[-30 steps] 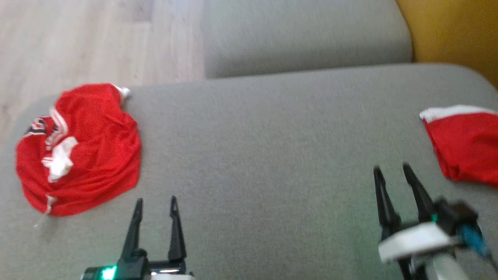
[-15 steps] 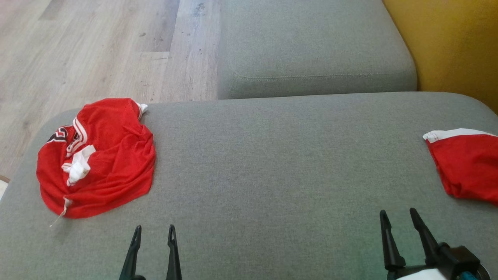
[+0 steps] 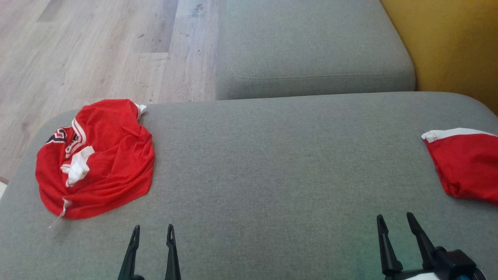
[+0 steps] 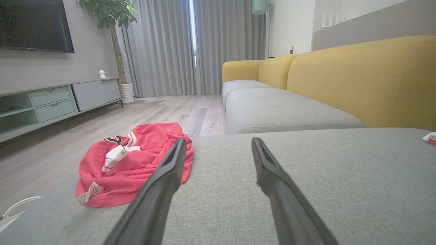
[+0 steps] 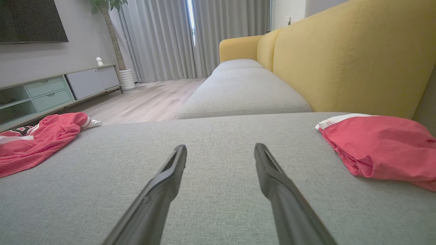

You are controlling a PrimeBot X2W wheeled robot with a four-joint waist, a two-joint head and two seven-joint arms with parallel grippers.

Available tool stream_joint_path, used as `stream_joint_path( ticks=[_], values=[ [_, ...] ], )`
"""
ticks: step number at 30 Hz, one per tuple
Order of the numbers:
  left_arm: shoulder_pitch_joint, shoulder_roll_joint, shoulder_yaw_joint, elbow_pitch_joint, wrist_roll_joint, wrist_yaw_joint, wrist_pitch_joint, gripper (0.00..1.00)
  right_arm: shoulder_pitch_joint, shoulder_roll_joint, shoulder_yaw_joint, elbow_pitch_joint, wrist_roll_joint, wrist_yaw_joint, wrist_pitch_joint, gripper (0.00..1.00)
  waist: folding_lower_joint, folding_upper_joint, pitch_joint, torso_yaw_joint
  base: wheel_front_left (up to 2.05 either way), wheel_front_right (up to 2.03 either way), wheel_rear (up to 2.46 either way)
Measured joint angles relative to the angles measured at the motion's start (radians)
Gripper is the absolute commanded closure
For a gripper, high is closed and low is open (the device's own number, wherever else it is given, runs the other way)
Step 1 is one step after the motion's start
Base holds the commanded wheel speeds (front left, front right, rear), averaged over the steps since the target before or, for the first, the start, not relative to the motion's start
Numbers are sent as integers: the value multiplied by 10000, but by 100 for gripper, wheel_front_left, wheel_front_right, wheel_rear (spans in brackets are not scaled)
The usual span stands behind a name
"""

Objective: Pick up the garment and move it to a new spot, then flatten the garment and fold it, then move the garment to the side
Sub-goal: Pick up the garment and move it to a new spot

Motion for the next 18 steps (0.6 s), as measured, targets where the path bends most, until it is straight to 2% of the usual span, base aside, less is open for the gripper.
stream_joint_path(
  ticks=[7, 18],
  values=[
    [-3, 0, -13, 6, 2, -2, 0, 0, 14, 4, 111, 13, -88, 0, 0, 0, 0, 0, 6, 345, 0, 0, 0],
    [-12, 4, 146, -71, 2, 15, 0, 0, -6, 19, 489, -2, 2, 0, 0, 0, 0, 0, 193, 2080, 0, 0, 0]
  ],
)
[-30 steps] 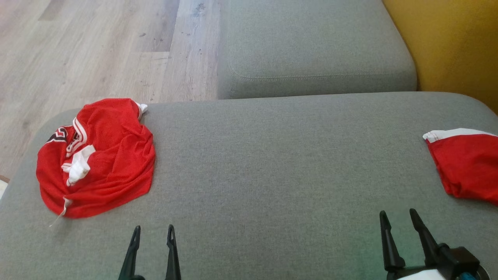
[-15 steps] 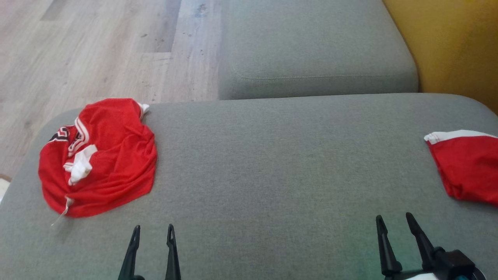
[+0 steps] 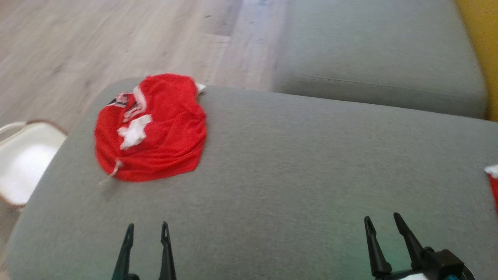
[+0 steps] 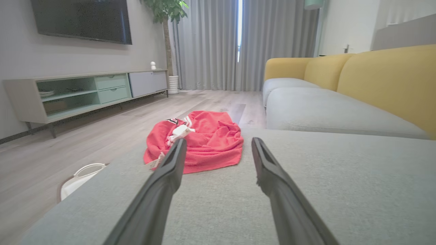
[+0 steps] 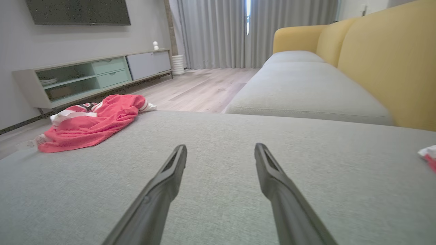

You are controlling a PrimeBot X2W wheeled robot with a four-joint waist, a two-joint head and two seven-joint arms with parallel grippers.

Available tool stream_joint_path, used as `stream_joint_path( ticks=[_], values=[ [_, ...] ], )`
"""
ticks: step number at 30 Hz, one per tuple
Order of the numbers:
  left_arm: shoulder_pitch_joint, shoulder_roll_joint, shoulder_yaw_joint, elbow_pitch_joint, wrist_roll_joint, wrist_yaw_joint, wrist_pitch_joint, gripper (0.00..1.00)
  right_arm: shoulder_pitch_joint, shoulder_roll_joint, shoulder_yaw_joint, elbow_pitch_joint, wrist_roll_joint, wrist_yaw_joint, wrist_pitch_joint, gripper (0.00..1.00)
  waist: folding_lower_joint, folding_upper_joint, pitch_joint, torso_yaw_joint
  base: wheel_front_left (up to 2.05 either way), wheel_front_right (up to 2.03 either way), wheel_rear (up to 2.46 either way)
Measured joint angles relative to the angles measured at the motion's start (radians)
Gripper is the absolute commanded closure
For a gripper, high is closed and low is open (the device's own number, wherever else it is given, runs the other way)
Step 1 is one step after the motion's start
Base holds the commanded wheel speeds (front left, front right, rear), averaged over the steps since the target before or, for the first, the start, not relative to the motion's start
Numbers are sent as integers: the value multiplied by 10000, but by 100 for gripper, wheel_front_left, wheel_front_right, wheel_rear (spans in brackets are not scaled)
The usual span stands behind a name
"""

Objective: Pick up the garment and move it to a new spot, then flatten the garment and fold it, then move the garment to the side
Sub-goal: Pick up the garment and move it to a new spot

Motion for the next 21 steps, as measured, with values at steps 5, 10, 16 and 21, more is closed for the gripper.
stream_joint_path(
  ticks=[5, 10, 16, 21],
  values=[
    [3, 2, 249, -104, 2, 79, 0, 0, -38, 6, 42, 0, 27, 0, 0, 0, 0, 0, 137, 884, 0, 0, 0],
    [-8, 2, 324, -261, 0, 190, 0, 0, -73, 8, 19, 4, -2, 0, 0, 0, 0, 0, 369, 1557, 0, 0, 0],
    [-401, 52, 755, -867, 194, 336, 0, 0, -230, -35, -6, -35, -219, 0, 0, 0, 0, 0, 983, 1808, 0, 0, 0],
    [-2509, 445, 1396, -1733, 389, 190, -2, 0, -463, -777, -46, -368, -403, 0, 0, 0, 1, 0, 1876, 1796, 0, 0, 0]
  ],
)
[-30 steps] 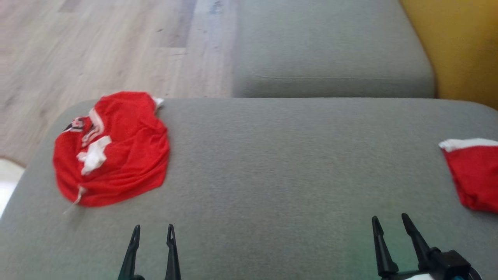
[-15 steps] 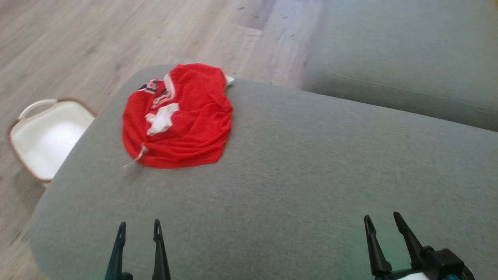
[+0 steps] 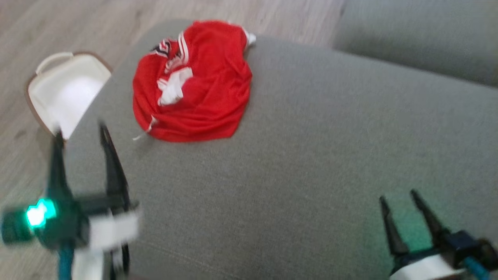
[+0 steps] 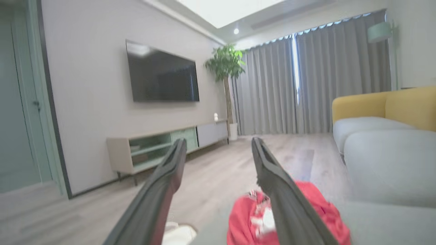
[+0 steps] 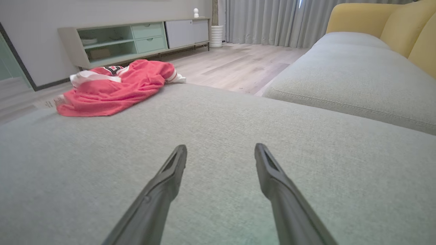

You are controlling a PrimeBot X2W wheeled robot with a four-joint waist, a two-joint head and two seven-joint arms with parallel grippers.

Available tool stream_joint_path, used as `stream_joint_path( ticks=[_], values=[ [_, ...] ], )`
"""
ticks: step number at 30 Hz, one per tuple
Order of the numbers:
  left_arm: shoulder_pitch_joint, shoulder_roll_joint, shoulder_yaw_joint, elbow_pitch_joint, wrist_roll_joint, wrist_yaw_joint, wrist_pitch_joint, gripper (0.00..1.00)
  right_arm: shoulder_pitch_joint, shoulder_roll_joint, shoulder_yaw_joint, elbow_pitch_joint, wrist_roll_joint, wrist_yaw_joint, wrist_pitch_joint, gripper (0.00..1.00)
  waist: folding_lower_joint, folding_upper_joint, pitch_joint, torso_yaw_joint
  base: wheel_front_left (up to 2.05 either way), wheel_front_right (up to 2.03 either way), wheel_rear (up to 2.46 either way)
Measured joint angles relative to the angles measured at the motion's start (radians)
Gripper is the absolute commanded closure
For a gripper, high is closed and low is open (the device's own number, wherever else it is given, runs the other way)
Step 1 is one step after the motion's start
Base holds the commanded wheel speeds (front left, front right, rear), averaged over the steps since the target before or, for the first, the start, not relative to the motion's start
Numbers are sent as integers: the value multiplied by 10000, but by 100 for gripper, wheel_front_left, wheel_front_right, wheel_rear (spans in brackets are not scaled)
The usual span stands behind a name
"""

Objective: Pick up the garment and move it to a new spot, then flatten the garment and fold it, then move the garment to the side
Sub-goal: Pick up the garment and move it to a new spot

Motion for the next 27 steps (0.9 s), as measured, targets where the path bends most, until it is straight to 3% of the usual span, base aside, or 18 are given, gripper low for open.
stream_joint_path(
  ticks=[5, 10, 14, 21, 27],
  values=[
    [-3177, 278, 54, 1289, -207, -825, -12, 0, -825, -1220, -109, -389, -44, 0, 0, 0, 2, 0, 1214, -73, 0, 0, 0],
    [-6698, 203, -242, 4276, -460, -1549, 194, 0, -1423, -2353, -282, -819, -42, 0, 0, 0, 4, -1, 2474, -135, 0, 0, 0],
    [-9166, 48, -238, 6962, -790, -1839, 1024, 0, -1864, -2930, -454, -1154, -25, 0, 0, 0, 5, -1, 3358, -253, 0, 0, 0],
    [-10391, 144, -77, 11545, -1103, -2102, 3430, 0, -2588, -3432, -449, -1607, 79, 0, -4, 0, 0, -1, 4363, -859, 0, 0, 0],
    [-11023, 320, 307, 13093, -1762, -2581, 4408, 0, -2875, -3442, -535, -1862, 79, 0, -63, 0, -2, -1, 4897, -1441, 0, 0, 0]
  ],
)
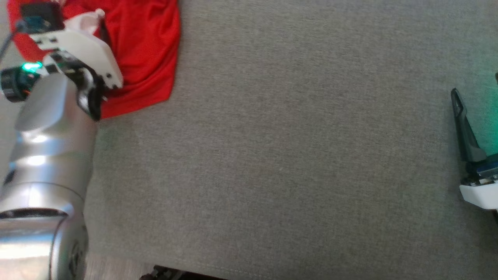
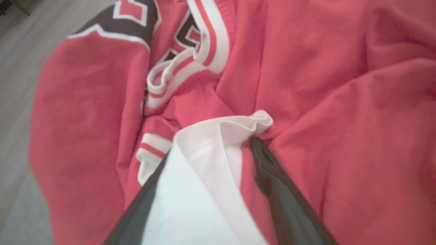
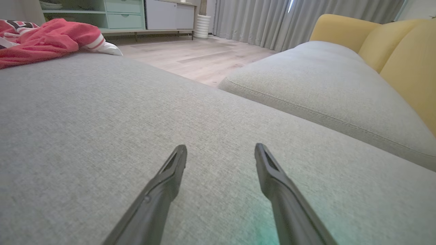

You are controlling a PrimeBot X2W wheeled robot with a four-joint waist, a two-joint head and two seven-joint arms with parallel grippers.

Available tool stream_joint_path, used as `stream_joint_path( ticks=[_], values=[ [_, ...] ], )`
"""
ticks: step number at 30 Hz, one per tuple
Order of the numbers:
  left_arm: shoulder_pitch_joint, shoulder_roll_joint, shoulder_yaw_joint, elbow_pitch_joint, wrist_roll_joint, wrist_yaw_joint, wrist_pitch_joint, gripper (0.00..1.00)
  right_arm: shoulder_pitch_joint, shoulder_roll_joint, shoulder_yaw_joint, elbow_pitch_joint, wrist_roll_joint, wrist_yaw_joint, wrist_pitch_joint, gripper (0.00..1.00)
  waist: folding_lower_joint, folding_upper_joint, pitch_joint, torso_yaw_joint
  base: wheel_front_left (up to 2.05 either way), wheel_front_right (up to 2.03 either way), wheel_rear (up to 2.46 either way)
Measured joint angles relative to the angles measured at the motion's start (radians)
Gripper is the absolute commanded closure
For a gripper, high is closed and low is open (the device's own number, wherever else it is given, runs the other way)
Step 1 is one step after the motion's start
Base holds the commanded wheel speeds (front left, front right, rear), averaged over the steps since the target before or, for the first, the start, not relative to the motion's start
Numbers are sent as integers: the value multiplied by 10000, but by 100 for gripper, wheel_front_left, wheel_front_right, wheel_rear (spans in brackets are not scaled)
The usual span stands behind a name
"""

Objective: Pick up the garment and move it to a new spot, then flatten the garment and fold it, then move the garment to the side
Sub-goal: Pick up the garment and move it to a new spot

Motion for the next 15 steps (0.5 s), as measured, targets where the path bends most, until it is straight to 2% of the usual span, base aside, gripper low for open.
stream_joint_path(
  ticks=[1, 2, 3, 6, 11, 15],
  values=[
    [-148, 65, 40, 111, -56, -12, -6, 0, -7, 19, -25, -21, 0, 0, -23, 0, 0, 0, 59, -73, 0, 0, 0],
    [-213, 128, 61, 157, -65, -21, -117, 53, -35, 54, -27, -44, 0, 0, -27, 0, 1, 0, 101, -140, 0, 0, 0],
    [-217, 174, 44, 178, -61, -109, -297, 100, -83, 119, -31, -38, 0, 0, -29, 0, 1, 0, 124, -203, 0, 0, 0],
    [-128, 257, -309, 182, 226, -270, -1258, 100, -174, 326, -23, 128, -2, 0, -27, 0, 3, -1, 1, -309, 0, 0, 0],
    [-159, 779, -871, -173, 825, -349, -3137, 100, -163, 897, 111, 594, -4, 0, -21, 0, 2, 0, -596, -424, 0, 0, 0],
    [-556, 1189, -1254, -479, 1179, -357, -3891, 100, -158, 1509, 341, 851, 0, 0, -19, 0, 1, 0, -1317, -601, 0, 0, 0]
  ],
)
